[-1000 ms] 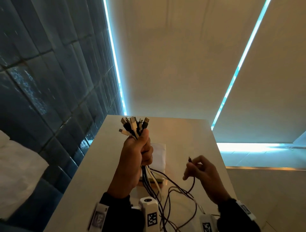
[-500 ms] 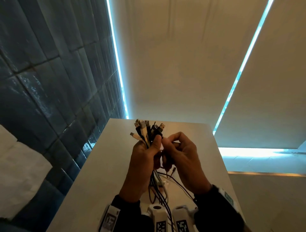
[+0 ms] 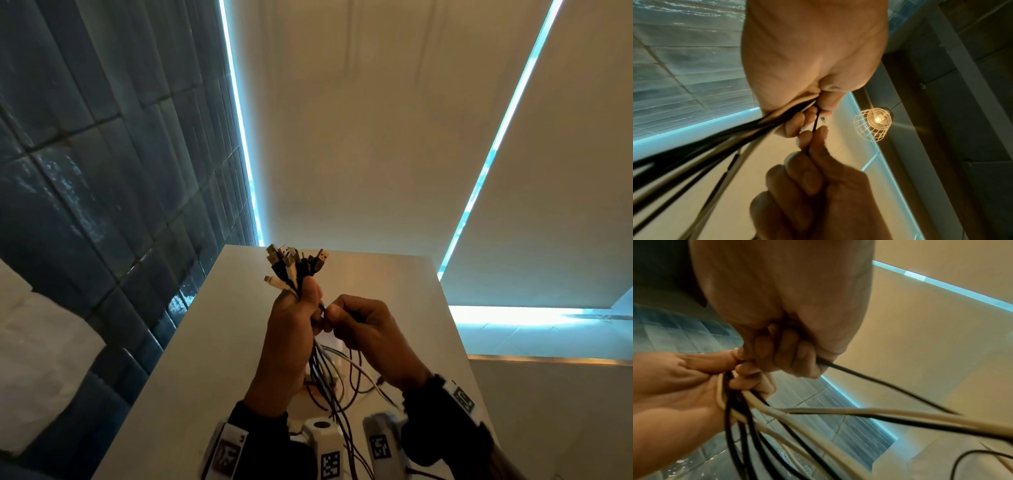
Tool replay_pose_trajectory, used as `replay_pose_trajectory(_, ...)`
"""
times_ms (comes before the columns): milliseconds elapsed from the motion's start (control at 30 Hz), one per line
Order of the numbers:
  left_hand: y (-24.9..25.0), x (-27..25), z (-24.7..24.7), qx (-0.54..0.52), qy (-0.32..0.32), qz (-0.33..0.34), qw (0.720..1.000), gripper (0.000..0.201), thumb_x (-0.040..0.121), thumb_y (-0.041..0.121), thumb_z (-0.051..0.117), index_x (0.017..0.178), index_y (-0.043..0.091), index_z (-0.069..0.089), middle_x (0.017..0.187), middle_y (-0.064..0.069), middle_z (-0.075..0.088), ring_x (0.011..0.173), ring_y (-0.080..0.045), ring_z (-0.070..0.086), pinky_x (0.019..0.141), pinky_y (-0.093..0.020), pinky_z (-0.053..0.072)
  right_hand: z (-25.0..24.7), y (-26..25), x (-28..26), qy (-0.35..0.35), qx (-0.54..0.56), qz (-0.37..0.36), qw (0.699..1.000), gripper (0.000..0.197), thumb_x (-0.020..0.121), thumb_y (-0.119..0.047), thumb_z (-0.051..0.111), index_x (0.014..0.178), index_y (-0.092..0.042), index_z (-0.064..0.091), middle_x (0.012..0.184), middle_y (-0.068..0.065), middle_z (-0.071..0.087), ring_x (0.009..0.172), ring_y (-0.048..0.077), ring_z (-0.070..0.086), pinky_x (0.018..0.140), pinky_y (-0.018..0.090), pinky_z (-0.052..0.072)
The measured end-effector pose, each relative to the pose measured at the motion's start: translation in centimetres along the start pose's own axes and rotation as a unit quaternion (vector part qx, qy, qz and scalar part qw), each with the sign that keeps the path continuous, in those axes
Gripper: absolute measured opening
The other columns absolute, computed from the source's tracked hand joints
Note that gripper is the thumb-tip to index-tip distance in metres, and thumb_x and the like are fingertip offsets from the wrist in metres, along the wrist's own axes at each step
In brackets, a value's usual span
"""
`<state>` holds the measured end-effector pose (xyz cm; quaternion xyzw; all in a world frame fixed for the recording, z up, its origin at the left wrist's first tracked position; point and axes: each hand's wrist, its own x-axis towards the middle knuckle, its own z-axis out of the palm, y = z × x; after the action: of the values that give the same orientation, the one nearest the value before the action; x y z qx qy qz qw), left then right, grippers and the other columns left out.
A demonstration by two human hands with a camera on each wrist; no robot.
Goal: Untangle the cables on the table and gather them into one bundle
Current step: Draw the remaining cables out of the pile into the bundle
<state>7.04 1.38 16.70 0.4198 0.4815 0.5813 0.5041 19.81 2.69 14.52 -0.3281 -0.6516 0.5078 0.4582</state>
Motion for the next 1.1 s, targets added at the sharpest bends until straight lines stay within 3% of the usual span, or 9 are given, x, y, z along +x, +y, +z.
replay_pose_trajectory(67,0.1,0.1,-0.1,-0.014,0.02,0.009,1.0,0.029,0.099,0.032,0.038,0.083,0.013,0.054,0.074,-0.002,0.056,0.078,-0.02,0.056,0.076,-0.035,0.046,-0.5,0.5,-0.1,-0.019,-0.007,0.018,1.0,0.027,0.095,-0.017,0.051,0.077,-0.002,0.062,0.052,-0.01,0.046,0.048,0.0,0.035,0.049,0.011,0.031)
replay_pose_trajectory(133,0.5,0.4,-0.5,-0.065,0.024,0.008,0.998,0.028,0.101,0.027,0.036,0.085,0.012,0.054,0.078,-0.004,0.061,0.083,-0.023,0.064,0.075,-0.037,0.051,-1.3,1.5,-0.6,-0.029,-0.039,0.045,0.998,0.026,0.096,-0.015,0.051,0.077,-0.002,0.063,0.051,-0.012,0.049,0.048,-0.001,0.041,0.05,0.01,0.033)
replay_pose_trajectory(233,1.1,0.8,-1.3,-0.191,0.01,0.005,0.982,0.03,0.101,0.025,0.037,0.073,0.014,0.043,0.056,0.003,0.04,0.047,-0.014,0.045,0.056,-0.032,0.045,-2.8,3.8,-1.8,-0.01,-0.084,0.083,0.993,0.031,0.096,-0.02,0.054,0.074,0.001,0.063,0.048,-0.014,0.046,0.046,-0.001,0.037,0.049,0.012,0.031)
replay_pose_trajectory(333,1.4,1.0,-2.2,-0.205,0.008,0.035,0.978,0.03,0.097,0.028,0.041,0.068,0.017,0.037,0.053,0.007,0.026,0.044,-0.008,0.021,0.046,-0.025,0.026,-4.0,6.3,-3.0,0.005,-0.127,0.122,0.984,0.03,0.097,-0.016,0.056,0.073,0.0,0.064,0.048,-0.014,0.047,0.047,-0.001,0.039,0.05,0.01,0.031)
replay_pose_trajectory(500,1.8,0.8,-2.3,-0.189,-0.012,0.07,0.979,0.033,0.099,0.027,0.038,0.068,0.016,0.037,0.053,0.005,0.025,0.042,-0.009,0.019,0.042,-0.023,0.024,-4.6,10.9,-5.6,0.042,-0.143,0.162,0.975,0.033,0.094,-0.017,0.06,0.062,-0.016,0.062,0.056,-0.007,0.049,0.055,0.005,0.042,0.056,0.02,0.035)
replay_pose_trajectory(633,2.2,0.6,-2.4,-0.211,-0.015,0.072,0.975,0.03,0.097,0.027,0.039,0.069,0.016,0.037,0.051,0.007,0.025,0.04,-0.007,0.02,0.04,-0.022,0.026,-4.6,14.3,-7.5,0.026,-0.183,0.215,0.959,0.042,0.094,-0.016,0.06,0.054,-0.032,0.061,0.053,-0.009,0.051,0.056,-0.001,0.045,0.059,0.02,0.038)
replay_pose_trajectory(767,2.4,0.6,-2.8,-0.217,-0.027,0.065,0.974,0.03,0.097,0.027,0.038,0.07,0.015,0.037,0.05,0.008,0.025,0.039,-0.006,0.019,0.04,-0.021,0.025,-4.9,16.7,-9.1,0.03,-0.224,0.271,0.936,0.046,0.093,-0.02,0.061,0.05,-0.035,0.06,0.05,-0.011,0.056,0.054,-0.004,0.048,0.063,0.025,0.04)
replay_pose_trajectory(933,1.9,0.7,-2.4,-0.207,-0.038,0.02,0.977,0.03,0.098,0.026,0.037,0.07,0.015,0.037,0.049,0.008,0.025,0.038,-0.005,0.019,0.039,-0.021,0.021,-5.2,14.7,-7.4,0.142,-0.266,0.249,0.92,0.039,0.089,-0.019,0.065,0.051,-0.022,0.061,0.04,-0.011,0.048,0.043,0.001,0.043,0.051,0.019,0.032)
replay_pose_trajectory(1100,2.0,0.7,-2.6,-0.215,-0.041,0.01,0.976,0.03,0.094,0.03,0.04,0.069,0.014,0.039,0.047,0.006,0.025,0.037,-0.006,0.019,0.039,-0.022,0.018,-5.8,9.3,-6.3,0.192,-0.055,0.219,0.955,0.027,0.094,-0.014,0.059,0.069,-0.005,0.063,0.047,-0.001,0.035,0.041,0.011,0.026,0.042,0.021,0.021)
